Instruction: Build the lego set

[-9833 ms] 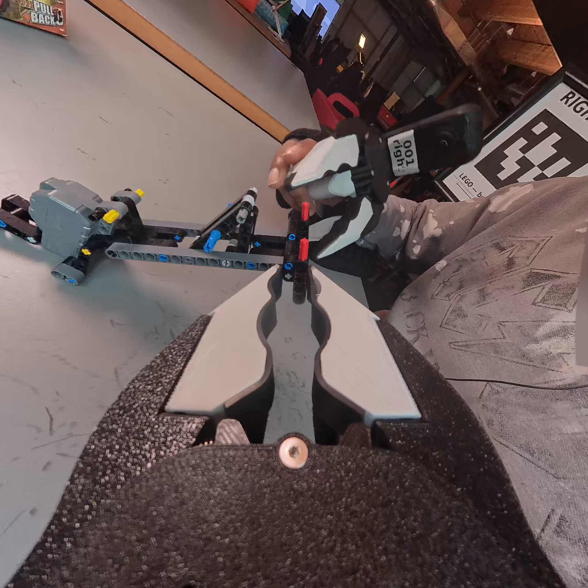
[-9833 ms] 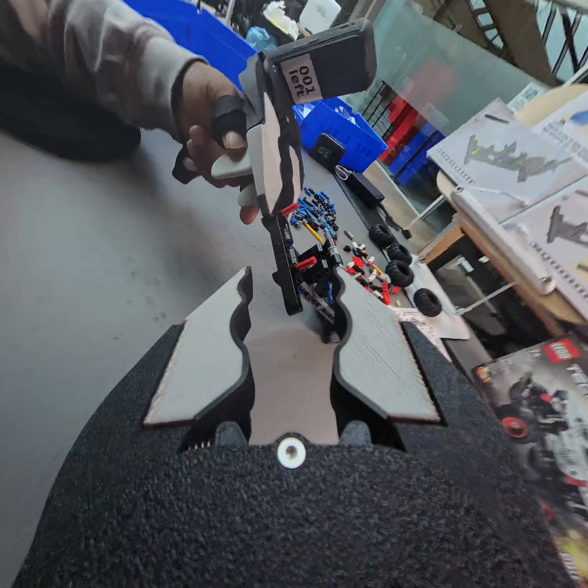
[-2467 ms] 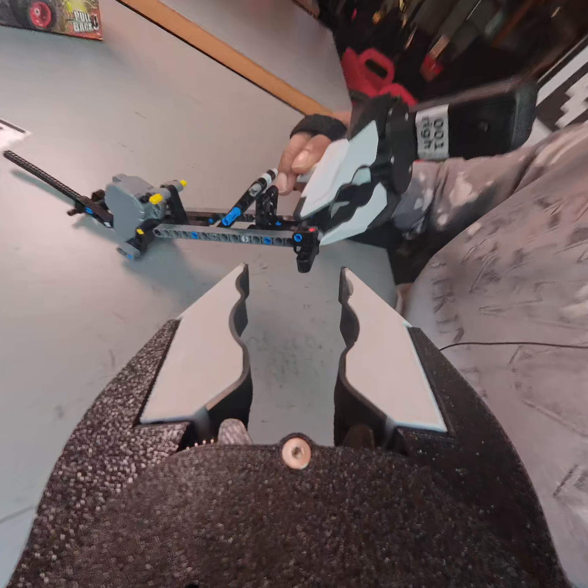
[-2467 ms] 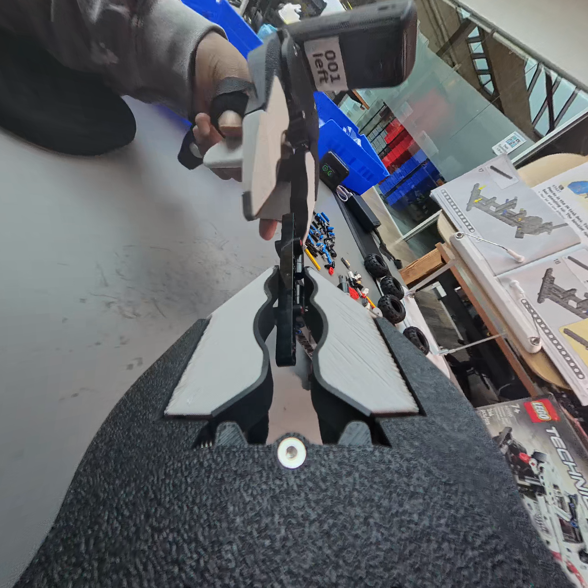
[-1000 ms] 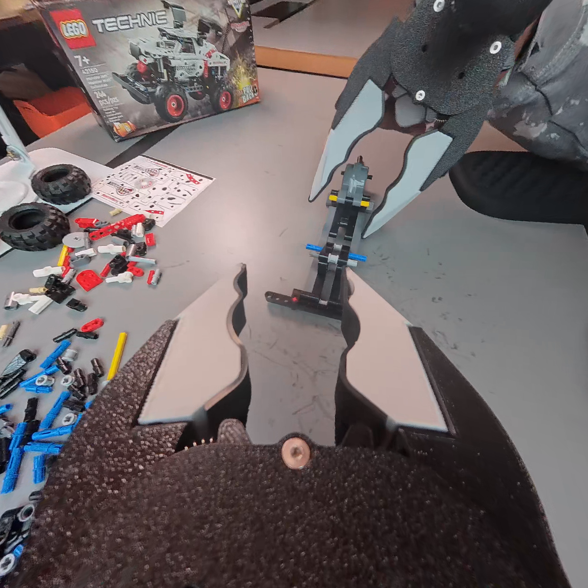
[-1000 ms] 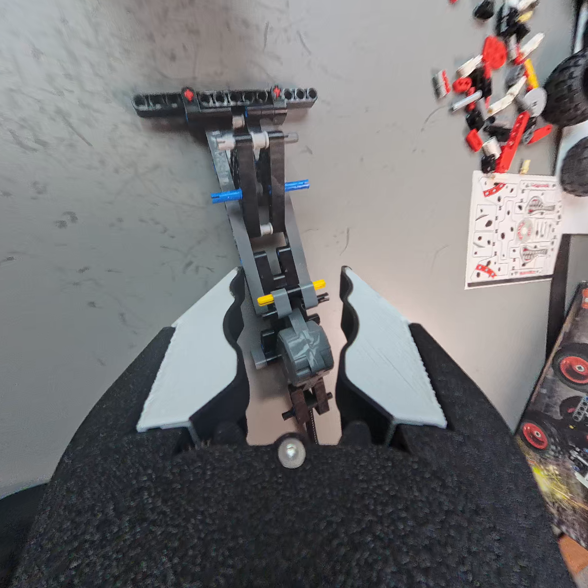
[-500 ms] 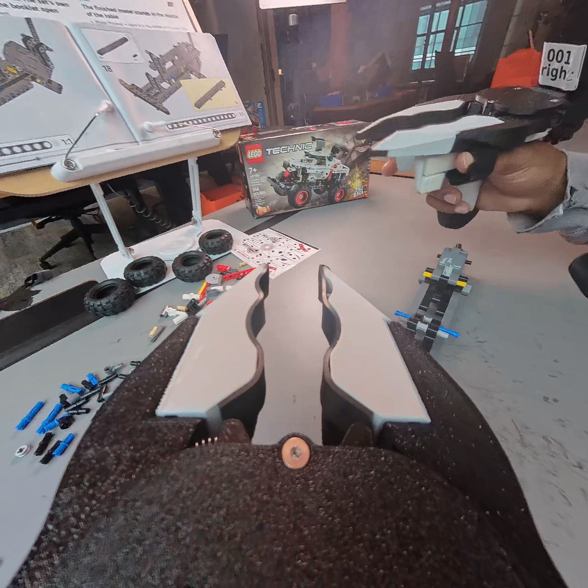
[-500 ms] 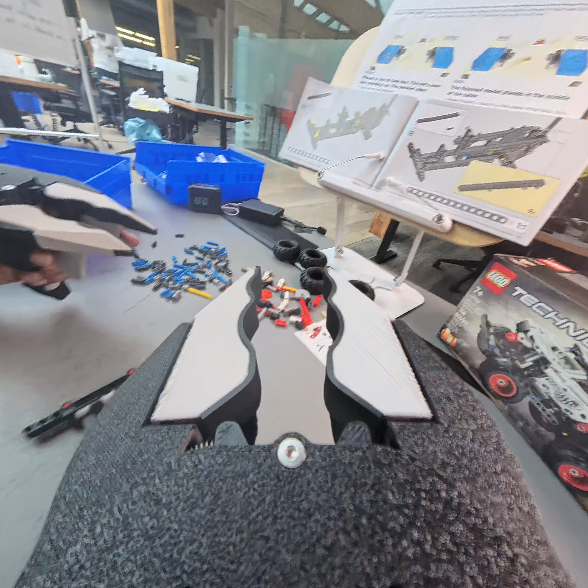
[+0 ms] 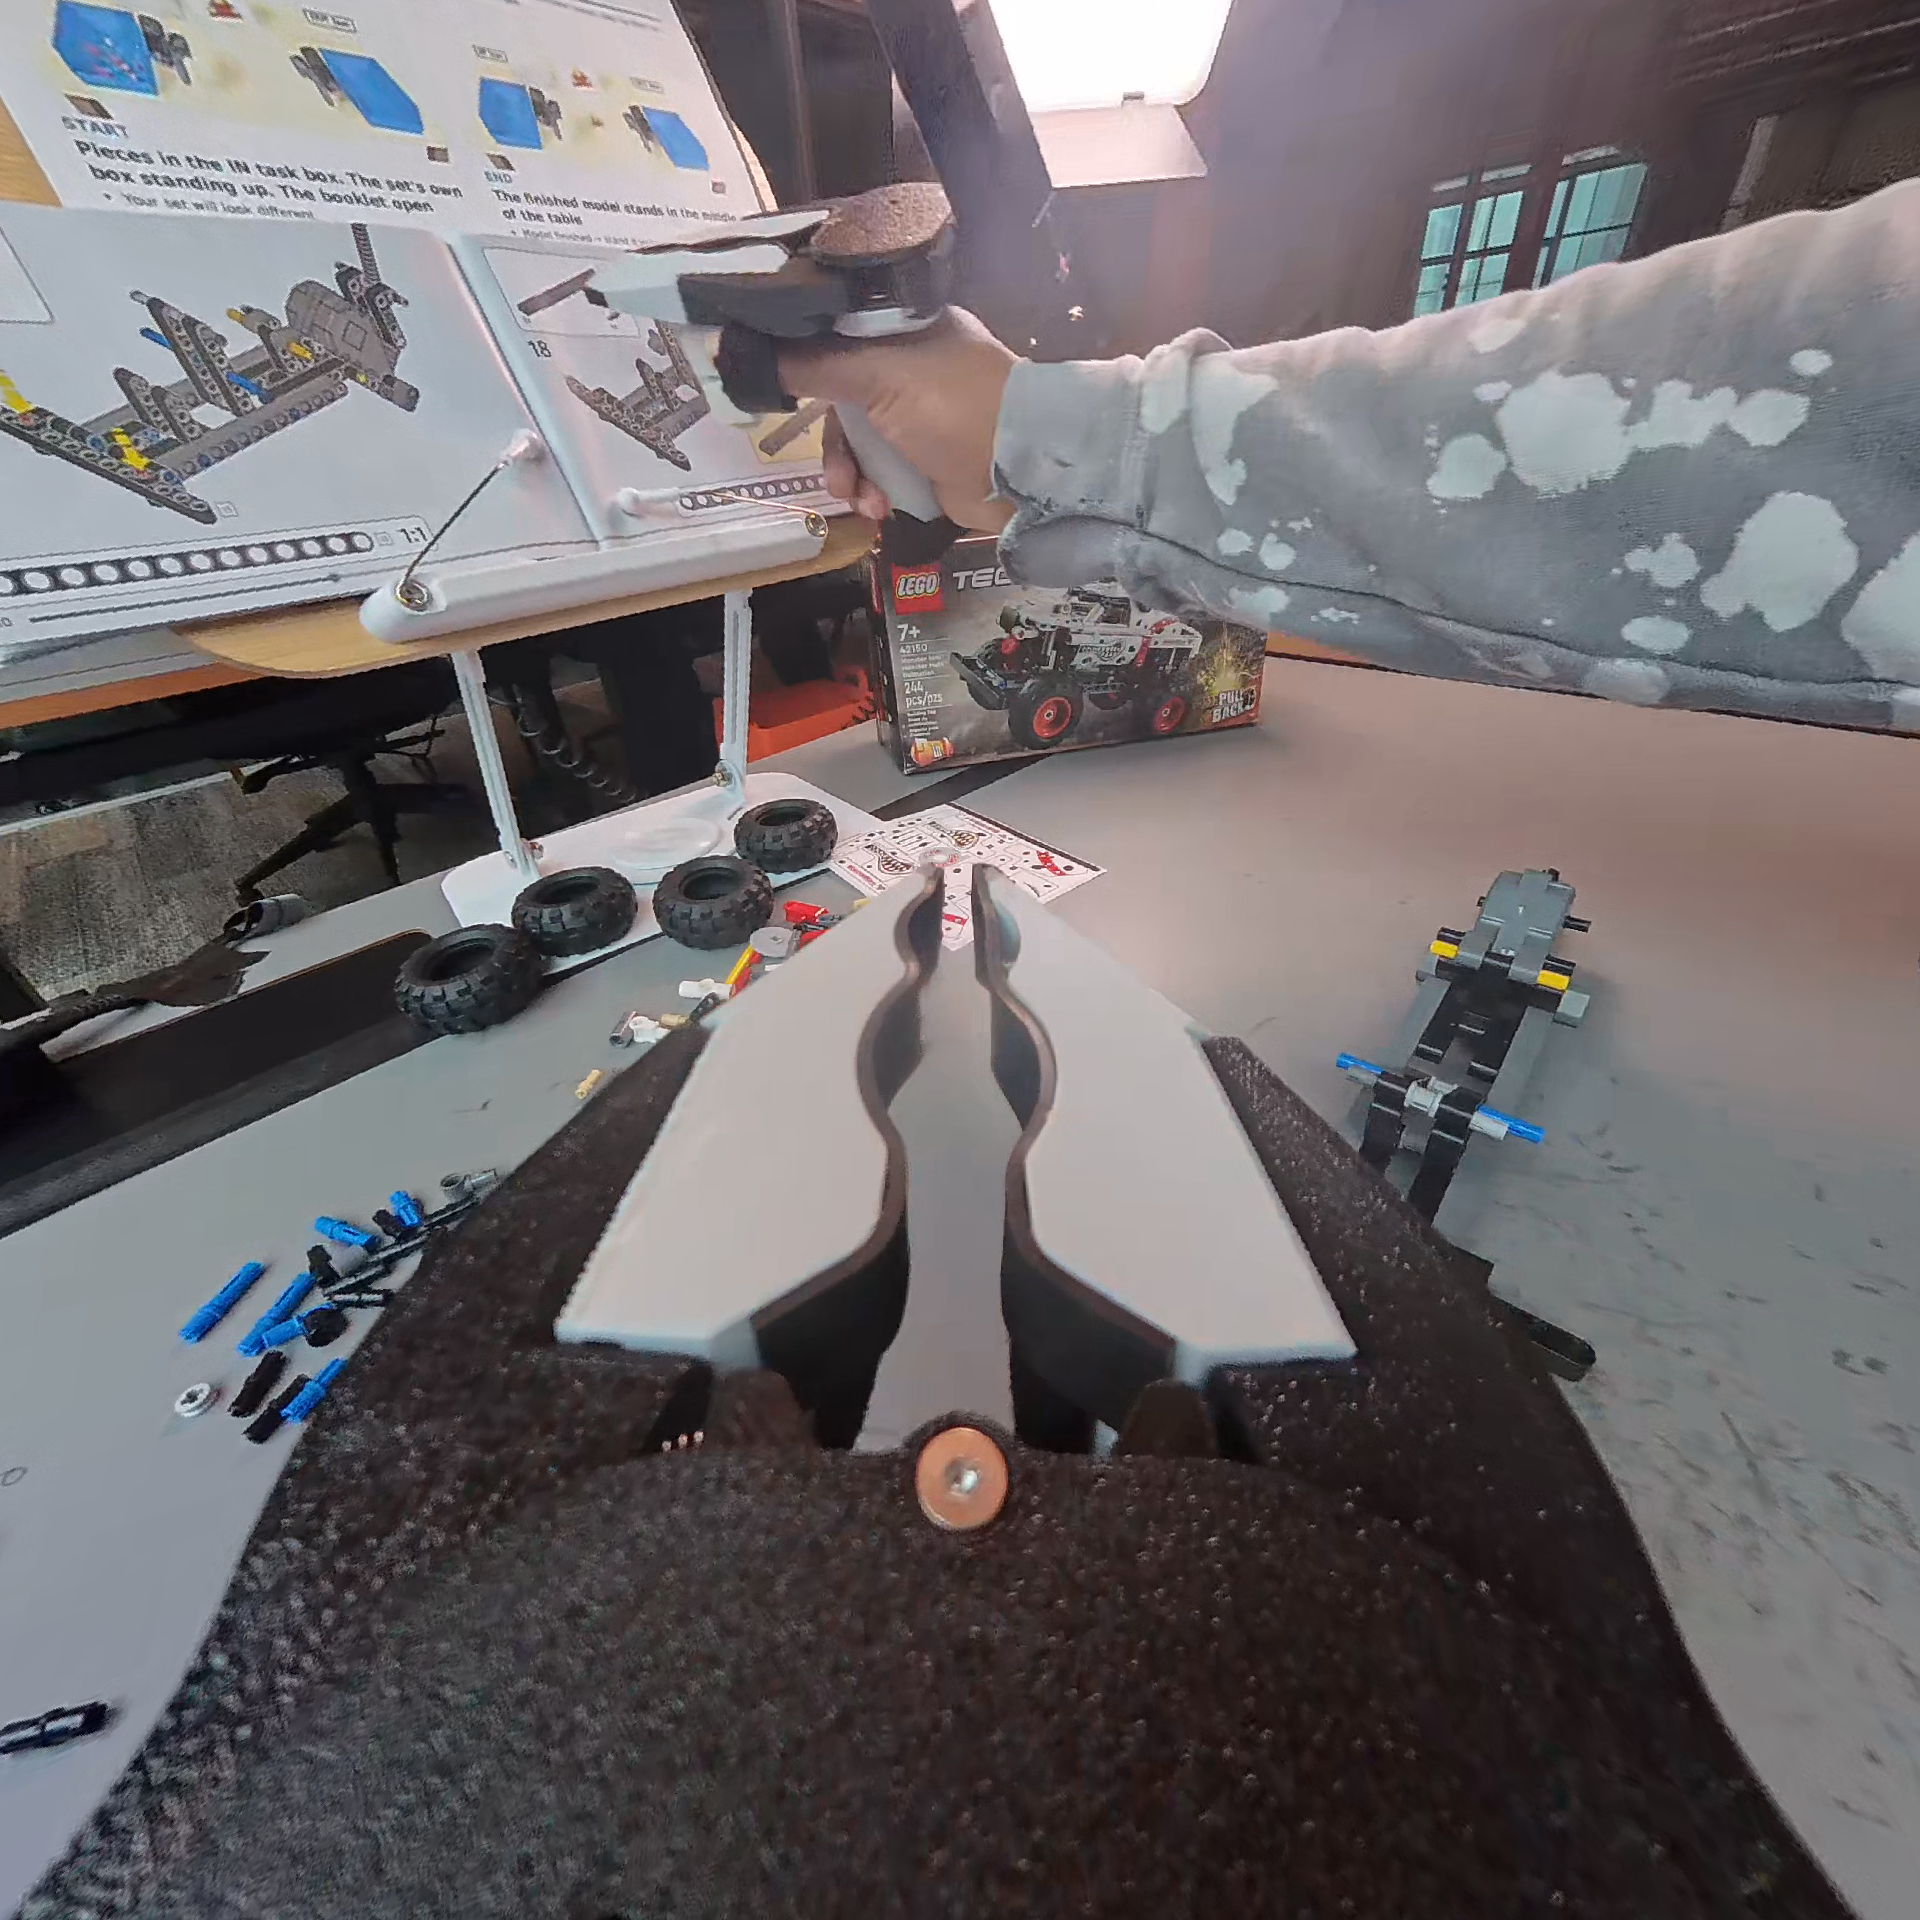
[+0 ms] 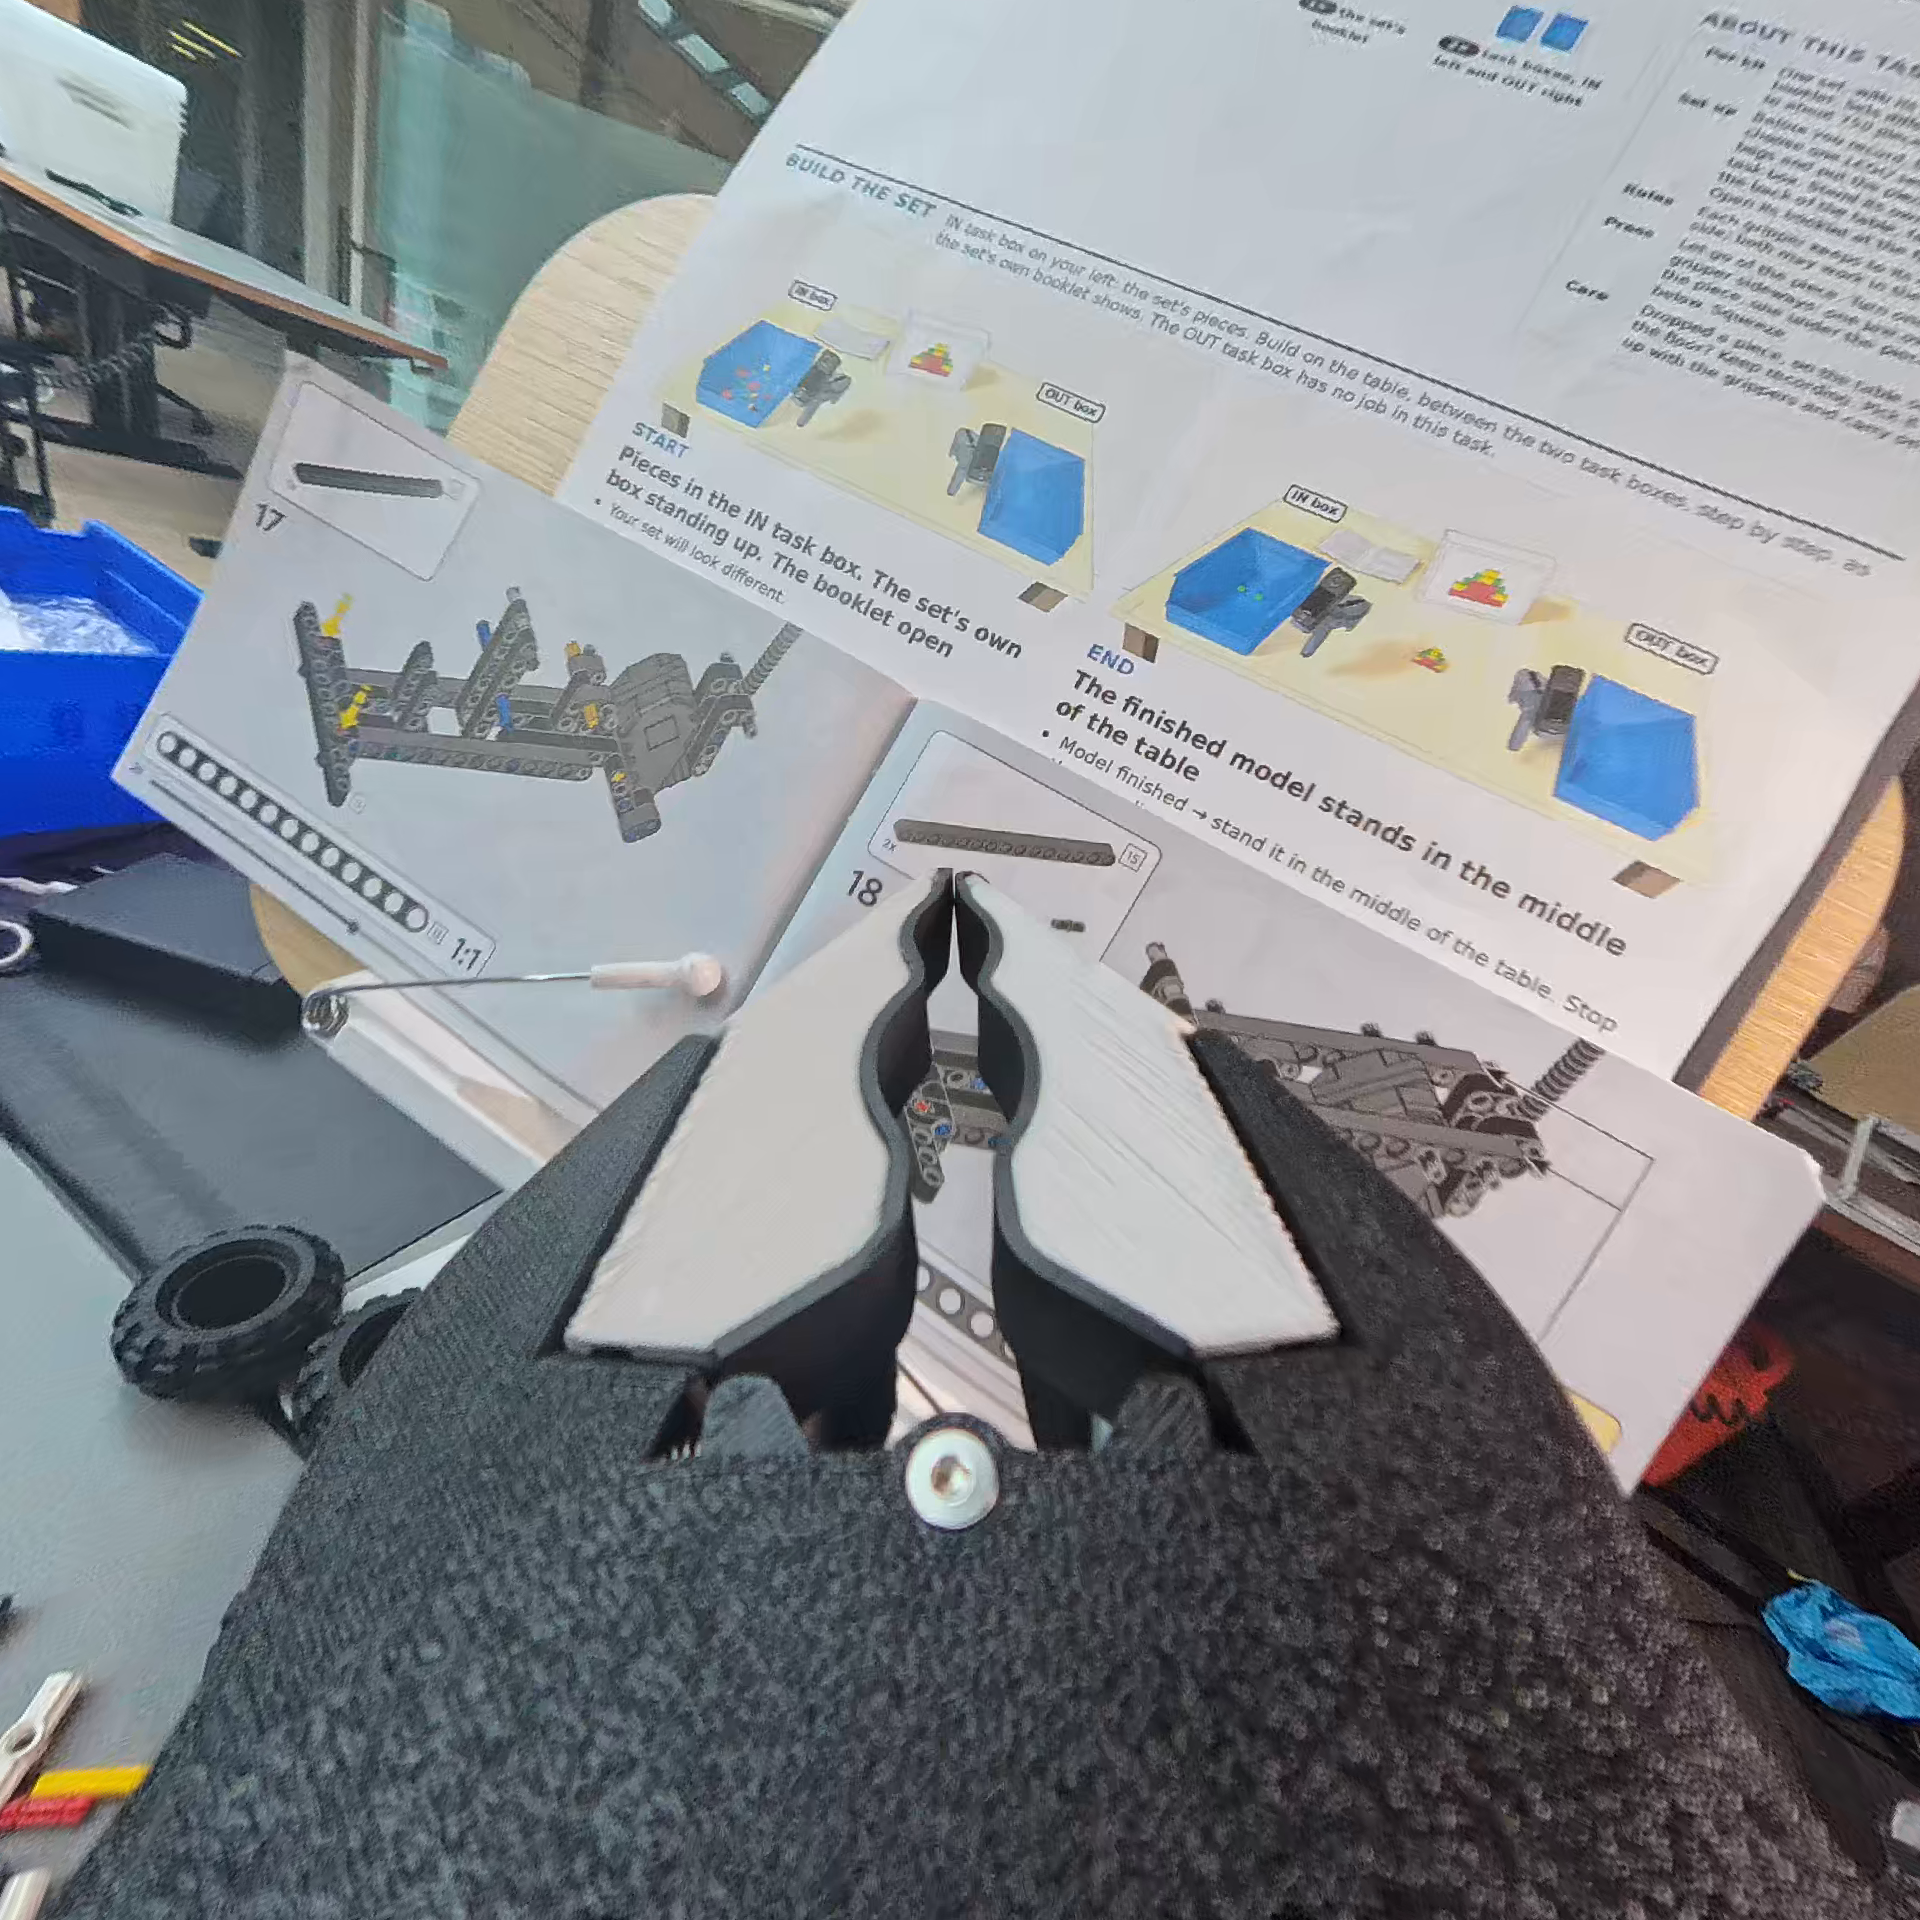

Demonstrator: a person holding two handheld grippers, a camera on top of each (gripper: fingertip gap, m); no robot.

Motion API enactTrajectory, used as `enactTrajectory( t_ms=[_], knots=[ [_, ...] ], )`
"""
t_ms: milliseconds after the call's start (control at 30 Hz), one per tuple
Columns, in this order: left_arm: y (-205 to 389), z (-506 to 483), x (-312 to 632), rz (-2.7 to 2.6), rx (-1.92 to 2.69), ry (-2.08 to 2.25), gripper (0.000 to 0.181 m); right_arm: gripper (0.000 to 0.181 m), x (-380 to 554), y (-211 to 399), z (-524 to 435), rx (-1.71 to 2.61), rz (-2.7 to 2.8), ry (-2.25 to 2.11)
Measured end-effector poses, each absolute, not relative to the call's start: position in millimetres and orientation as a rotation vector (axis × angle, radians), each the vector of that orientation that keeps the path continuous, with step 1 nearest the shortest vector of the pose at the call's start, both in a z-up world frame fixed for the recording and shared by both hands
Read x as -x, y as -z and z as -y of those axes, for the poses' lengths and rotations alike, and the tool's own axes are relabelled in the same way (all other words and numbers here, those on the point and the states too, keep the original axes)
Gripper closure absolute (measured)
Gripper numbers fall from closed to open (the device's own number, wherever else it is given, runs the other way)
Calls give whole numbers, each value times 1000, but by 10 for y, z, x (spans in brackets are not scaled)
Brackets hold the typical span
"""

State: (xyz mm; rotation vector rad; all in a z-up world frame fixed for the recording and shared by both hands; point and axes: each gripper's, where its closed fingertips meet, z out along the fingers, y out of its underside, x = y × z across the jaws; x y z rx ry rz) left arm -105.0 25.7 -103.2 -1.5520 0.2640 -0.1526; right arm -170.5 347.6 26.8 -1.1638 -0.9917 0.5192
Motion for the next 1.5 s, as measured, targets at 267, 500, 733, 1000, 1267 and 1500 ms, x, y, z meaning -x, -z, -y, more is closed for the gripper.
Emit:
enactTrajectory(
  t_ms=[267, 500, 733, 1000, 1267, 1500],
  knots=[
    [1098, -287, 1096, -243, 1570, 208, 169, 181, 1891, -208, -3634, 1203, 1018, -473],
    [1119, -297, 1097, -245, 1575, 209, 167, 180, 1810, -151, -3602, 1173, 1040, -475],
    [1165, -317, 1117, -238, 1595, 222, 165, 181, 1581, -74, -3730, 1179, 982, -460],
    [1177, -317, 1114, -249, 1602, 213, 163, 181, 1591, -111, -3762, 1183, 987, -439],
    [1183, -316, 1113, -254, 1607, 214, 163, 180, 1590, -95, -3766, 1204, 1010, -426],
    [1191, -316, 1145, -252, 1613, 198, 162, 174, 1380, -202, -3306, 1163, 1021, -564]
  ],
)
